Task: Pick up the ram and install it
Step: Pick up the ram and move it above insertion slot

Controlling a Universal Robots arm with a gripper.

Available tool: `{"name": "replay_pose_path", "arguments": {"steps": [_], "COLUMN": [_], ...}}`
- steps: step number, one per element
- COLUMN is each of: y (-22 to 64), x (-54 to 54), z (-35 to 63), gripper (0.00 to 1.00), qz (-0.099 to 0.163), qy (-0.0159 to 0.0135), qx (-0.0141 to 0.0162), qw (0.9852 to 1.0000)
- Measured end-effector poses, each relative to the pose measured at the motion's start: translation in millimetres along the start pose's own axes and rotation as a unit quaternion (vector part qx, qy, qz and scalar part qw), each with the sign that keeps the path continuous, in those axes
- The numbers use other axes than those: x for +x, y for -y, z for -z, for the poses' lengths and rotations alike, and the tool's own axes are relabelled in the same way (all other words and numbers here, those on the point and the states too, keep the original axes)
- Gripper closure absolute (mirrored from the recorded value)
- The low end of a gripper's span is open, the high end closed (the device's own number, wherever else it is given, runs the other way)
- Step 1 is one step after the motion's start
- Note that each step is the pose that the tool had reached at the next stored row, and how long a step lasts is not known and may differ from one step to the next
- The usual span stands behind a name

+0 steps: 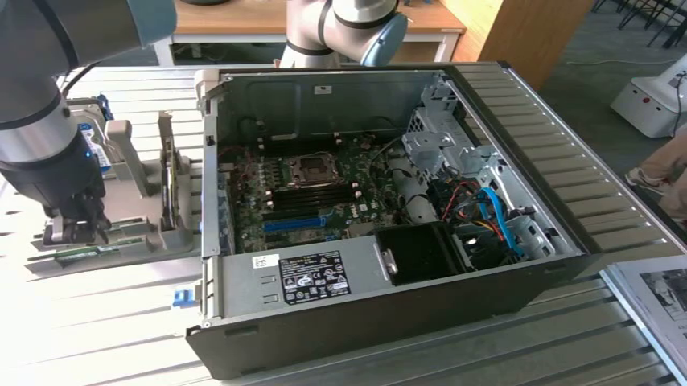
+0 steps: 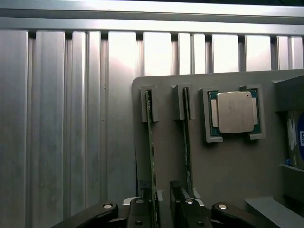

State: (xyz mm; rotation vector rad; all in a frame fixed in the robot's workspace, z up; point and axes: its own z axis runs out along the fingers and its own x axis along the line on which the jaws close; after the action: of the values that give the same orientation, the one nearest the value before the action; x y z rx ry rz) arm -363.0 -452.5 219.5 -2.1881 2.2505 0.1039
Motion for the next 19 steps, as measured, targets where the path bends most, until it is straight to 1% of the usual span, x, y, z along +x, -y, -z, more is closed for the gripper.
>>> {"name": "replay_pose_path", "arguments": {"steps": [5, 11, 19], "y": [0.0, 0.1, 0.1], "x": [2.9, 3.4, 3.4], "z": [0.2, 0.2, 0.2], "gripper": [0.71, 0.71, 0.71], "qz": [0.0, 0.0, 0.01], "qy": [0.0, 0.0, -0.0005], "qx": [0.0, 0.0, -0.0005], "qw": [1.0, 1.0, 1.0]}}
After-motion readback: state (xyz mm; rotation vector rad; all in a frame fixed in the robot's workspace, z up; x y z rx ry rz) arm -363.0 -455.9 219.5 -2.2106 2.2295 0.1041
